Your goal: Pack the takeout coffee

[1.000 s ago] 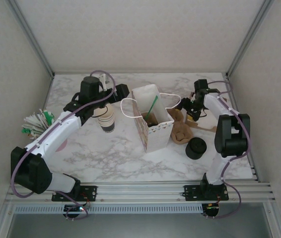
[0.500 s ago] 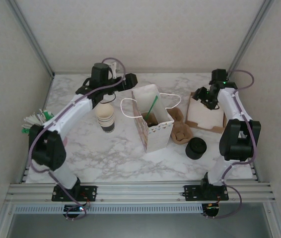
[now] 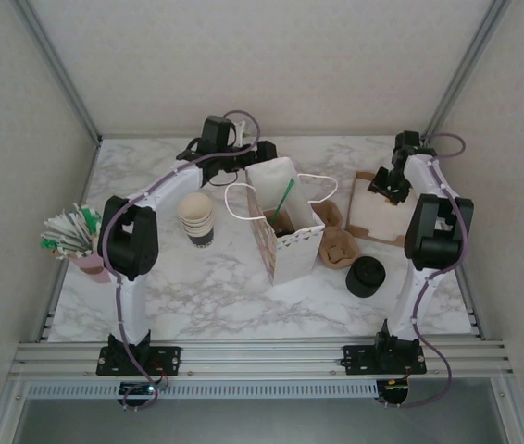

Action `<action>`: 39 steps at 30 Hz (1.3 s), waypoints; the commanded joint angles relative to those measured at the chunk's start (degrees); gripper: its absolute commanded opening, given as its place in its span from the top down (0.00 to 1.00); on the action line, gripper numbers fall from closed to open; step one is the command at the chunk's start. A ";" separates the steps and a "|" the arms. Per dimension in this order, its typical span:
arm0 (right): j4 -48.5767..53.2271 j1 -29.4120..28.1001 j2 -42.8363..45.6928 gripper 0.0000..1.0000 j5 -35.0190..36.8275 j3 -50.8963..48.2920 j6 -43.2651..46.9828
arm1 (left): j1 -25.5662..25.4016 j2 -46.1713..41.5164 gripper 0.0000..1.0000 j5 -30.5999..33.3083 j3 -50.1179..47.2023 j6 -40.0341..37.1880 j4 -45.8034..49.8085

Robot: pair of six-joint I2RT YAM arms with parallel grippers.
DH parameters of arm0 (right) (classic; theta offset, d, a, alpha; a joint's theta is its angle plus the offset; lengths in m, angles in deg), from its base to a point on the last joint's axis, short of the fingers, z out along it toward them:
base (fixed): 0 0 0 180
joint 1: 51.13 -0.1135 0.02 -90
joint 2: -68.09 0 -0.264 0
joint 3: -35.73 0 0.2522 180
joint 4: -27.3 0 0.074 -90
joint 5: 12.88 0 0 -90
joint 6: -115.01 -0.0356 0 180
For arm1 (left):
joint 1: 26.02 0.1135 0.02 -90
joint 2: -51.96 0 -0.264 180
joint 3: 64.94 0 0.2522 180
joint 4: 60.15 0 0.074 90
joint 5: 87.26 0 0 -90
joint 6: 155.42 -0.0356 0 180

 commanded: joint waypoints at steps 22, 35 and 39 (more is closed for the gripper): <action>5.93 0.37 -10.82 0.66 3.77 7.15 2.09 | -1.48 0.25 0.00 0.45 0.91 1.02 -0.91; 6.34 0.33 -7.02 0.78 3.10 7.70 1.72 | -1.46 -1.36 0.00 0.88 -1.49 0.97 -1.61; 6.27 0.33 -6.18 0.79 3.13 7.10 1.63 | -1.49 -2.13 0.00 1.15 -2.02 0.80 -1.40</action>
